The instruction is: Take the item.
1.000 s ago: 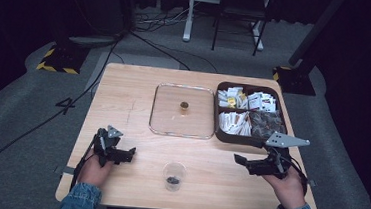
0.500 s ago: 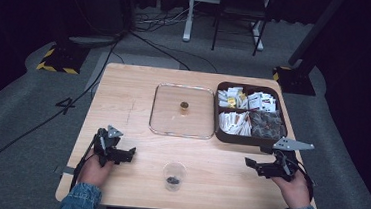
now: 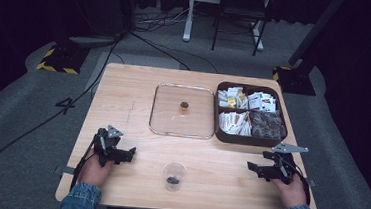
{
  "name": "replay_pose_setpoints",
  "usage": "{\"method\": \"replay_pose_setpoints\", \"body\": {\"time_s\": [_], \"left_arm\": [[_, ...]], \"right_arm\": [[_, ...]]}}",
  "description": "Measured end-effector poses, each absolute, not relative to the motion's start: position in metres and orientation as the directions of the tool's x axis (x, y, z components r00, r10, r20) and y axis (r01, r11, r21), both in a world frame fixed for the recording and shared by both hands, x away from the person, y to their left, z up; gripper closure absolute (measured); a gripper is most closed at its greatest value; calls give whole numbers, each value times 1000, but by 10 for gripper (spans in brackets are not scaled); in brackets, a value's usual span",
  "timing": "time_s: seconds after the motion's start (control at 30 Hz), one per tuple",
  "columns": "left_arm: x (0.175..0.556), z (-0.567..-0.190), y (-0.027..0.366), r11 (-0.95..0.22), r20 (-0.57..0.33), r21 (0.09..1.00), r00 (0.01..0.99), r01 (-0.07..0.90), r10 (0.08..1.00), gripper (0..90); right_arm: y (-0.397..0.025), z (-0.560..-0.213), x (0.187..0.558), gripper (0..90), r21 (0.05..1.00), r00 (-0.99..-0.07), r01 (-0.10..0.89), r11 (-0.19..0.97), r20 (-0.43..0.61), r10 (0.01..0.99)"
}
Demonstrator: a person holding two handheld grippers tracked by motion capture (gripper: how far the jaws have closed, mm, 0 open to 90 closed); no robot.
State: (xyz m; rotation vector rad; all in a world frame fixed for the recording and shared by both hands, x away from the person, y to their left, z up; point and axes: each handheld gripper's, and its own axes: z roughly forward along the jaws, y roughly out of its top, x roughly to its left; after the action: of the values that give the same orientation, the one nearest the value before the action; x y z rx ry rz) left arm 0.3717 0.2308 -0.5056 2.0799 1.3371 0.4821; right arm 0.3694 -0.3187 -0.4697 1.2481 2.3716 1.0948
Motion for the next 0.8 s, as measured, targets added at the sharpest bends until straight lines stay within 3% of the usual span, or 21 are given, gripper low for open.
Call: {"method": "replay_pose_setpoints", "body": {"time_s": [0.17, 0.33, 0.5, 0.8], "left_arm": [[372, -506, 231, -302, -23, 665, 423, 683, 906, 0], [372, -506, 231, -302, -23, 665, 423, 683, 906, 0], [372, -506, 231, -301, -23, 665, 422, 684, 907, 0], [372, -506, 231, -302, -21, 665, 422, 683, 906, 0]], "right_arm": [[-321, -483, 373, 2, 688, -603, 619, 379, 107, 790], [-322, -491, 375, 0, 685, -579, 631, 364, 103, 809], [-316, -499, 375, 0, 666, -547, 634, 395, 25, 836], [-318, -506, 375, 0, 709, -565, 580, 401, -5, 825]]}}
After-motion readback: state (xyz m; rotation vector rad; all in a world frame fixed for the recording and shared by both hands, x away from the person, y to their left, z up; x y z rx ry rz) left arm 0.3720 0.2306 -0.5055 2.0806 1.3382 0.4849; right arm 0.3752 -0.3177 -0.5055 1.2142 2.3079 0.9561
